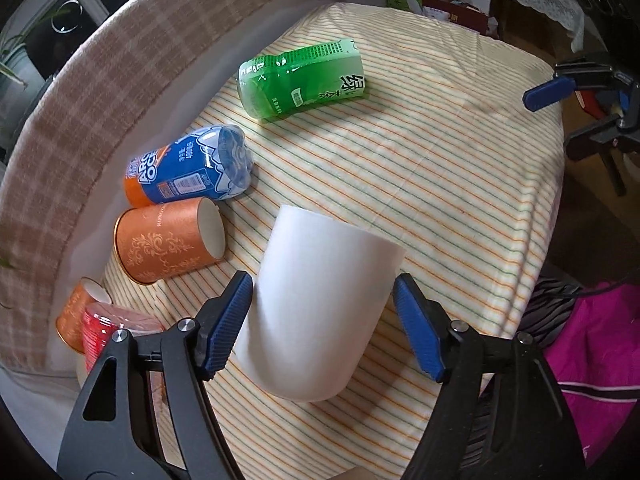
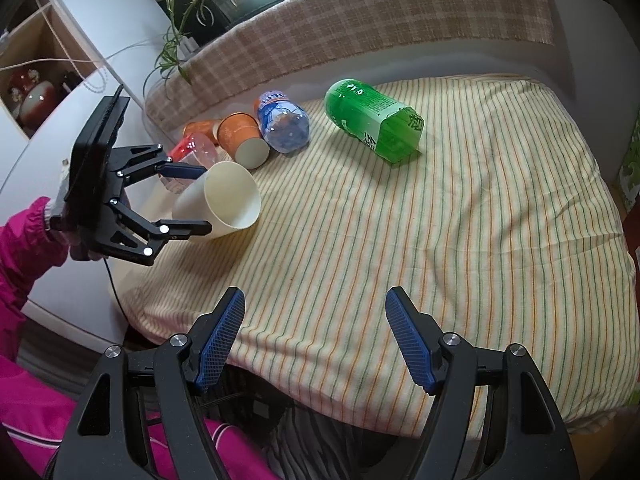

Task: Flip cup upright
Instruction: 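Lift the white cup with the right gripper and rotate it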

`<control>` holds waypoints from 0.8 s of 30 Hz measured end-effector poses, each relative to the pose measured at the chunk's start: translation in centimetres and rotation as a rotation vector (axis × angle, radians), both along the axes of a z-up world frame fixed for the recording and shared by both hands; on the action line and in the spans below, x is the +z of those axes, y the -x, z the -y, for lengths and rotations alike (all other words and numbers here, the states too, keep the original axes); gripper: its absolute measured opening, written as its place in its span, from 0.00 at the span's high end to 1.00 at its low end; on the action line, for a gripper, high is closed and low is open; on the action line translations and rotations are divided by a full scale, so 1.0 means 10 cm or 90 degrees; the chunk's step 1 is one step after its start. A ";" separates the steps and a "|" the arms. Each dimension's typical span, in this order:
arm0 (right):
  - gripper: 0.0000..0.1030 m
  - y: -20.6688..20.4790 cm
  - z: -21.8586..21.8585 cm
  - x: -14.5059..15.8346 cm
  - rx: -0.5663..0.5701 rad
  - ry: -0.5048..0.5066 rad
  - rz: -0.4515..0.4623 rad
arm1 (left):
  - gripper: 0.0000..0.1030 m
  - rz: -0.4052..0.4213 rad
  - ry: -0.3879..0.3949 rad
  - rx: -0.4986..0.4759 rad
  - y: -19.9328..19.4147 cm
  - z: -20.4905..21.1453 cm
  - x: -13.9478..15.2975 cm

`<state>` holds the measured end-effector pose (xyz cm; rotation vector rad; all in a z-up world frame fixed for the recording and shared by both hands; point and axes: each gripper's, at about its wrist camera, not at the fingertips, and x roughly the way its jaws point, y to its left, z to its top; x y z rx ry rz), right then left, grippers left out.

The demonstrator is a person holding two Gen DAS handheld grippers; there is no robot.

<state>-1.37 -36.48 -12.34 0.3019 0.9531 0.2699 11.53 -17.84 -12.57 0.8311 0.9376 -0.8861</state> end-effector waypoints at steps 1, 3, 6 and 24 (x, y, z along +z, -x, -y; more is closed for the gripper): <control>0.29 0.00 0.00 0.00 0.000 0.000 0.000 | 0.28 -0.008 0.003 0.009 -0.01 0.00 0.00; 0.29 0.00 0.00 0.00 0.000 0.000 0.001 | 0.28 -0.028 0.011 0.037 -0.05 0.01 -0.01; 0.29 0.00 0.00 0.00 -0.001 0.000 0.002 | 0.29 -0.051 0.035 0.083 -0.11 0.00 -0.01; 0.29 -0.26 -0.20 -0.13 -0.016 -0.098 -0.014 | 0.29 -0.158 0.234 0.355 -0.24 -0.43 0.01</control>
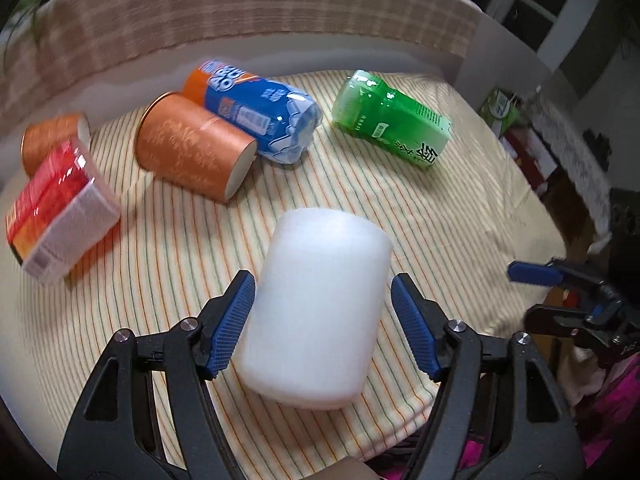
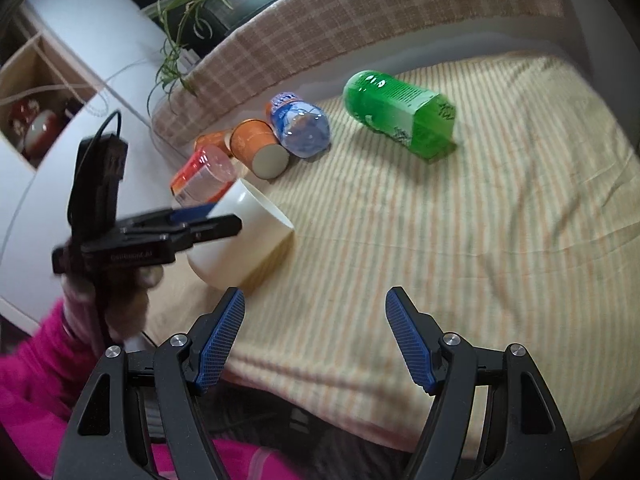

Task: Flip cup upright
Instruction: 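Lower the white cup upright onto the bedspread with the right gripper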

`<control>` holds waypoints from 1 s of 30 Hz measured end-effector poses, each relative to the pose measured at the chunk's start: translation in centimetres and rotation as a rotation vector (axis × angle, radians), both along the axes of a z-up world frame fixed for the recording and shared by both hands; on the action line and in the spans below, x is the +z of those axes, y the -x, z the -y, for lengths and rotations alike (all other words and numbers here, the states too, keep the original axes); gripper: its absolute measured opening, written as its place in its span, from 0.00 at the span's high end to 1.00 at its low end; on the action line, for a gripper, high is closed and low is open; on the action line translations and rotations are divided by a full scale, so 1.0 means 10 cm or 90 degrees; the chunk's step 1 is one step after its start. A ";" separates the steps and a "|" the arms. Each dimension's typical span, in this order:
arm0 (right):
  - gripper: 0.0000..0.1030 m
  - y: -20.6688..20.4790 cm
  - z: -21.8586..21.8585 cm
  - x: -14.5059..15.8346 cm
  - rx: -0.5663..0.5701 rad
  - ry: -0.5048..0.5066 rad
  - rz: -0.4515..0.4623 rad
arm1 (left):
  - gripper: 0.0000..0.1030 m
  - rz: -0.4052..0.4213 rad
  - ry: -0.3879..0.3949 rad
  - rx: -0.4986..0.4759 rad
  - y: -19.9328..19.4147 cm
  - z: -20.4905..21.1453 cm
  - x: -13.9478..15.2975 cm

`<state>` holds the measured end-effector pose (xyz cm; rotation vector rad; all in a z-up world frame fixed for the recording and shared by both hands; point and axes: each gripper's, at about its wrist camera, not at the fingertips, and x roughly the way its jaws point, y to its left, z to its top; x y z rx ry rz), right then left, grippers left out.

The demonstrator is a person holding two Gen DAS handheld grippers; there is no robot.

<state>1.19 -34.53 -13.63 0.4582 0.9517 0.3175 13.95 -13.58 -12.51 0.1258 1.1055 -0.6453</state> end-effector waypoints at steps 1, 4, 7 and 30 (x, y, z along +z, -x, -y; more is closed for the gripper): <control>0.29 -0.03 -0.03 -0.01 -0.005 -0.016 -0.005 | 0.29 0.001 0.008 0.009 0.01 -0.06 0.02; 0.24 -0.11 -0.11 -0.05 -0.025 -0.065 -0.015 | 0.29 0.035 0.014 0.028 0.09 -0.22 0.10; 0.24 -0.21 -0.23 -0.06 -0.035 -0.115 -0.021 | 0.28 0.076 0.015 0.060 0.21 -0.43 0.21; 0.24 -0.86 -0.72 -0.38 -0.127 -0.181 -0.137 | 0.21 0.190 0.022 0.199 0.82 -1.38 0.48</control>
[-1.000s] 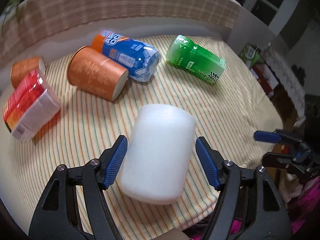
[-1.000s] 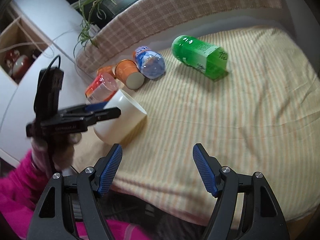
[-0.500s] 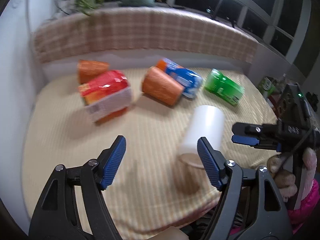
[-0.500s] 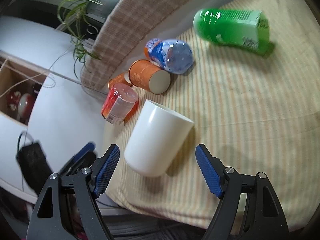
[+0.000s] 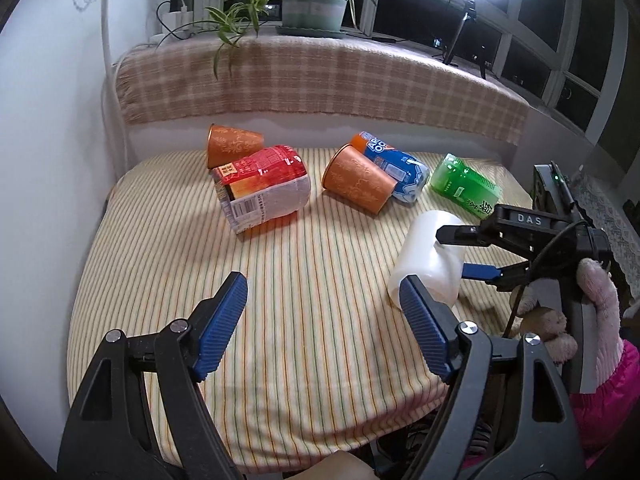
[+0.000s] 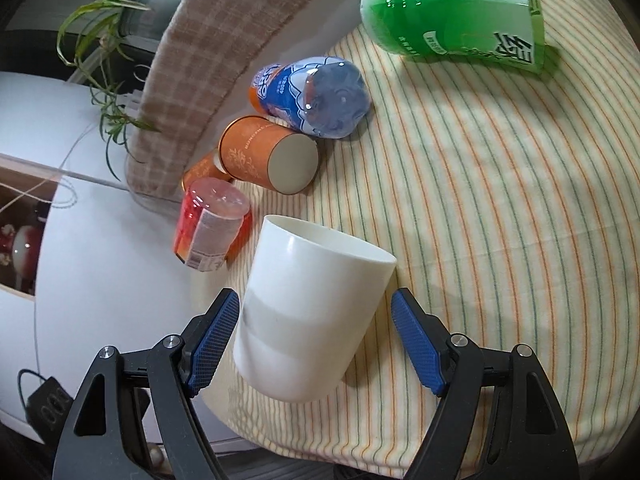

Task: Flip cup upright
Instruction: 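Lower the white cup upright onto the bedspread with the right gripper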

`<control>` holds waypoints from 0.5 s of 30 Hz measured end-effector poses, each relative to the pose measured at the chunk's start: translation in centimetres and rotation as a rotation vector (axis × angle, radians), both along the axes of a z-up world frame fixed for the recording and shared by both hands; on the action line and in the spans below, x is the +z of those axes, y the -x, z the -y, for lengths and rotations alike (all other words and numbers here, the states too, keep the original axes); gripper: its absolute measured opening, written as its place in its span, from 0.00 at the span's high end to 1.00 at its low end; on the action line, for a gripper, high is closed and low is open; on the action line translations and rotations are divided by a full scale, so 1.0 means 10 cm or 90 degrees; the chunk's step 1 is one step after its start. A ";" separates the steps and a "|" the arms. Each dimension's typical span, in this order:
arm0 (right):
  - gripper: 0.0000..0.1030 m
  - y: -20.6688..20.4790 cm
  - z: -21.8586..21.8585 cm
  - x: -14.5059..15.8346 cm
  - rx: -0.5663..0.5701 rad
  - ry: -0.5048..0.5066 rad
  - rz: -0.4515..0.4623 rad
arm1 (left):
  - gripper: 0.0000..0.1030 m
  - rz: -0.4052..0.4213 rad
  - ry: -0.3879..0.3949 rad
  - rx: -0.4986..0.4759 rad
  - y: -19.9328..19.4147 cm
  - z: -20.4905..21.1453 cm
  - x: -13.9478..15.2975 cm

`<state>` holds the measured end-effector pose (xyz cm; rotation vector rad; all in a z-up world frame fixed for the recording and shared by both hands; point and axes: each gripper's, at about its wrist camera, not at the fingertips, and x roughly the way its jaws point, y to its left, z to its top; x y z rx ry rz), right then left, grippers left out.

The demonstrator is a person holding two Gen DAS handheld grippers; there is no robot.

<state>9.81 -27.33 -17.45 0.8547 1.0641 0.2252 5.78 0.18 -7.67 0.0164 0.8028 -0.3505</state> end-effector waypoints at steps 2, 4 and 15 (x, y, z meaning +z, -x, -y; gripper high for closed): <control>0.24 -0.04 -0.02 -0.01 0.003 0.004 -0.005 | 0.21 0.004 -0.004 -0.001 0.03 0.00 0.00; 0.24 -0.06 -0.02 -0.03 0.006 0.004 -0.010 | 0.21 0.011 -0.010 0.001 0.05 0.01 0.01; 0.24 -0.18 -0.08 -0.02 0.027 0.019 -0.012 | 0.21 0.020 -0.006 0.014 0.10 -0.05 0.01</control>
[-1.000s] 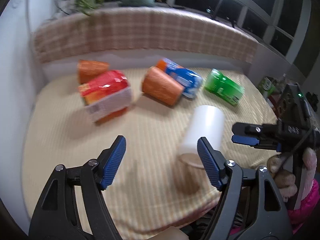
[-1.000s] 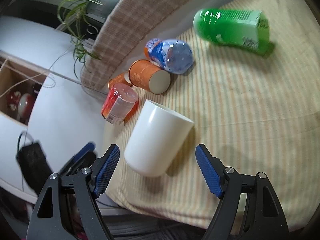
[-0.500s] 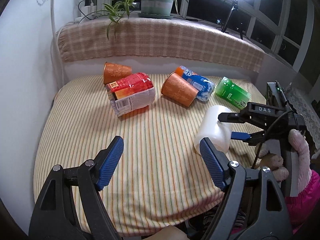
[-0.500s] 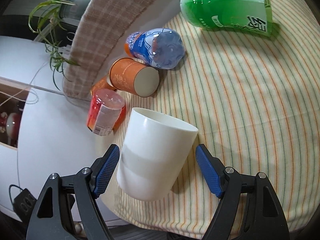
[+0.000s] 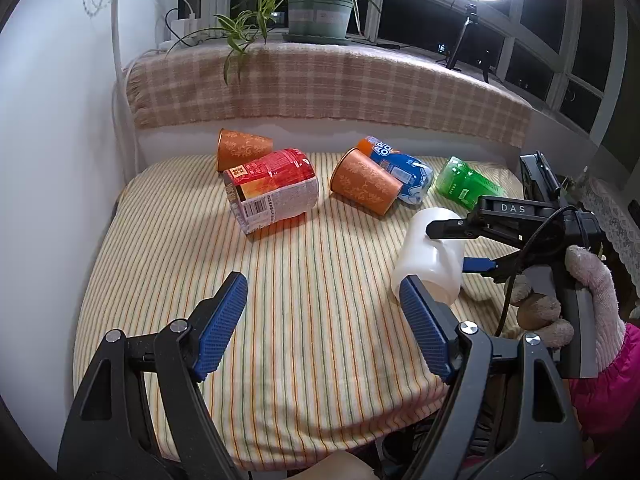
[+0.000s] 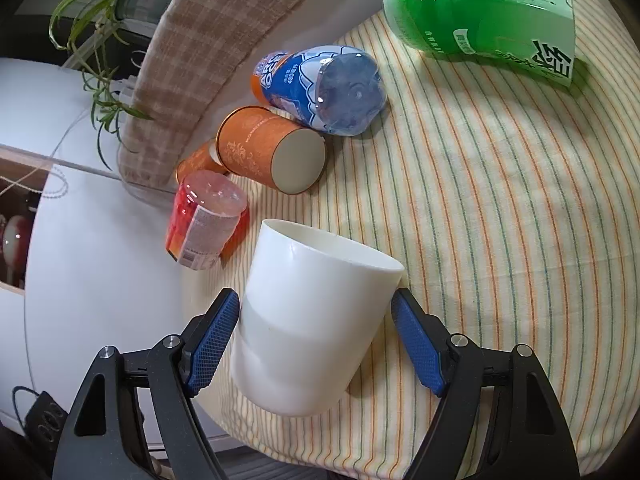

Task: Flip cup upright
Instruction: 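Lower the white cup upright onto the bedspread with the right gripper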

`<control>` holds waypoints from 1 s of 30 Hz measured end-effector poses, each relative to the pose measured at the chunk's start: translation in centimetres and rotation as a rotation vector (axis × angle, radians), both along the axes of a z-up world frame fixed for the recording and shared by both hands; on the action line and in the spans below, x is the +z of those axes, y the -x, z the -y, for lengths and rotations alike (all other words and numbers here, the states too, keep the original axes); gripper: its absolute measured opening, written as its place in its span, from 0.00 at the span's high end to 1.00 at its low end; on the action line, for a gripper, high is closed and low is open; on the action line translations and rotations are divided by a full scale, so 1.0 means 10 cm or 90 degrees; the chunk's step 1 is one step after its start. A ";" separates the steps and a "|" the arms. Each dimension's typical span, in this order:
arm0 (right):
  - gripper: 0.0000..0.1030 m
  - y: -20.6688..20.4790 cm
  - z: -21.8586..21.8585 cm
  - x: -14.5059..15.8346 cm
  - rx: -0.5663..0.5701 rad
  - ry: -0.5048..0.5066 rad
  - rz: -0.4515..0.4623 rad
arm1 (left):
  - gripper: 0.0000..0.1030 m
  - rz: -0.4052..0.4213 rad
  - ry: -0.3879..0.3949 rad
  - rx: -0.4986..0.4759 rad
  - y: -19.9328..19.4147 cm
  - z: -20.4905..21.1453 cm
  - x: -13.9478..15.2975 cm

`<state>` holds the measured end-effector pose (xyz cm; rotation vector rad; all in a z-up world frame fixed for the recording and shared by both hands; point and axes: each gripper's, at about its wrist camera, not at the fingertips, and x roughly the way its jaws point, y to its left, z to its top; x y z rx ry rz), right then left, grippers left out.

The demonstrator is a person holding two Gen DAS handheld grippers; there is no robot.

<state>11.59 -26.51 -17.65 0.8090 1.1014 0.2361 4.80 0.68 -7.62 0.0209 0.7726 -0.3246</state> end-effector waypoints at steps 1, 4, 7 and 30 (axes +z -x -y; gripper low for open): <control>0.24 0.00 0.00 0.00 0.002 0.003 0.002 | 0.21 0.000 0.002 0.002 0.00 -0.01 0.00; 0.24 -0.01 -0.01 0.02 0.008 0.012 0.007 | 0.21 0.003 0.001 0.002 0.02 -0.01 0.00; 0.24 -0.02 -0.02 0.03 0.010 0.020 0.010 | 0.21 0.008 -0.005 0.004 0.03 -0.01 0.00; 0.32 -0.08 -0.15 0.55 0.112 0.340 0.217 | 0.21 0.011 0.004 0.006 0.04 0.09 0.03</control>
